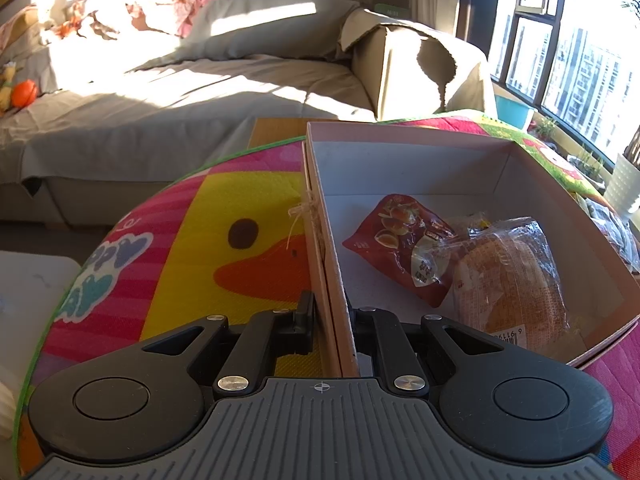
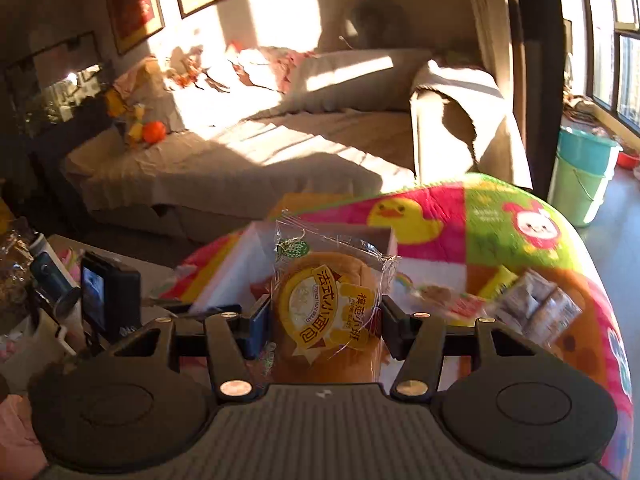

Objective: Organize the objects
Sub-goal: 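Carry the yellow-labelled bun into the pink box and release it, then move the right gripper back over the snacks on the mat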

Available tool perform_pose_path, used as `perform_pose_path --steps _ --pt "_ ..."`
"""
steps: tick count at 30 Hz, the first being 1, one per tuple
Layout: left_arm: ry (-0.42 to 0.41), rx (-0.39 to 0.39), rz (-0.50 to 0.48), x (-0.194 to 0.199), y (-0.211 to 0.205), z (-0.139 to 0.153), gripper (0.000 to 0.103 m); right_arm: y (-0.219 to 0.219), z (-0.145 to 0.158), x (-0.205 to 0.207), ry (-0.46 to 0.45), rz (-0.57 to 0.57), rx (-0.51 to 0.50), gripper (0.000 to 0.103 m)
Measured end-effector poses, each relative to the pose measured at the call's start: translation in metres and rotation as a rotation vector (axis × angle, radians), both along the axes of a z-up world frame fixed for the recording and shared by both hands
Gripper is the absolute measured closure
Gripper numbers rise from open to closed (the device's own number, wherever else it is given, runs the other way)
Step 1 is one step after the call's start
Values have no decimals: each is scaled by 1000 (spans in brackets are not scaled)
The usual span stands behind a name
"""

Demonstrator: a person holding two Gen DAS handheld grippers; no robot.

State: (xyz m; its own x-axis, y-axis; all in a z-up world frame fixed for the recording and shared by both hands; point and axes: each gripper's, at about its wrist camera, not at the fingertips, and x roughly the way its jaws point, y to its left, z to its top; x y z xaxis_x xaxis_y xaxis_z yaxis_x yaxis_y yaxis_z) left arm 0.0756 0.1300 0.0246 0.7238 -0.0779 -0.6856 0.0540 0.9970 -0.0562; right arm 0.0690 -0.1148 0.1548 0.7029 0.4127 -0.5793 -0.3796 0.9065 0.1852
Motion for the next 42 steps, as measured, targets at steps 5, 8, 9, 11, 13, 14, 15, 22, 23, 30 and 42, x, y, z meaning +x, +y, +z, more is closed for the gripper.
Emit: perform_pose_path --steps 5,8,9,11,13,14,15,22,23,30,42 --pt "-2 -8 -1 -1 2 0 90 50 13 36 -79 76 31 48" --pt "1 -5 -2 -1 1 0 90 81 -6 74 13 92 28 48" --pt "2 -3 -3 -1 1 1 90 90 -15 84 38 95 16 48" --pt "4 -1 -3 0 1 1 90 106 -30 102 71 84 -13 48" --pt "6 2 -3 1 1 1 90 116 -42 118 101 71 -22 48" --pt "6 4 -3 1 1 1 90 119 -48 125 117 61 -19 48" --pt "7 5 -2 2 1 2 90 121 -52 130 132 54 -13 47" --pt "9 12 -1 3 -1 1 91 101 -63 139 167 16 25 41" --pt "9 13 0 3 -1 1 91 95 -62 139 161 0 24 41" --pt "10 13 -1 3 -1 0 91 32 -61 135 110 -149 -43 37" --pt "12 11 -1 6 1 -1 91 -110 -93 75 107 -487 -214 25"
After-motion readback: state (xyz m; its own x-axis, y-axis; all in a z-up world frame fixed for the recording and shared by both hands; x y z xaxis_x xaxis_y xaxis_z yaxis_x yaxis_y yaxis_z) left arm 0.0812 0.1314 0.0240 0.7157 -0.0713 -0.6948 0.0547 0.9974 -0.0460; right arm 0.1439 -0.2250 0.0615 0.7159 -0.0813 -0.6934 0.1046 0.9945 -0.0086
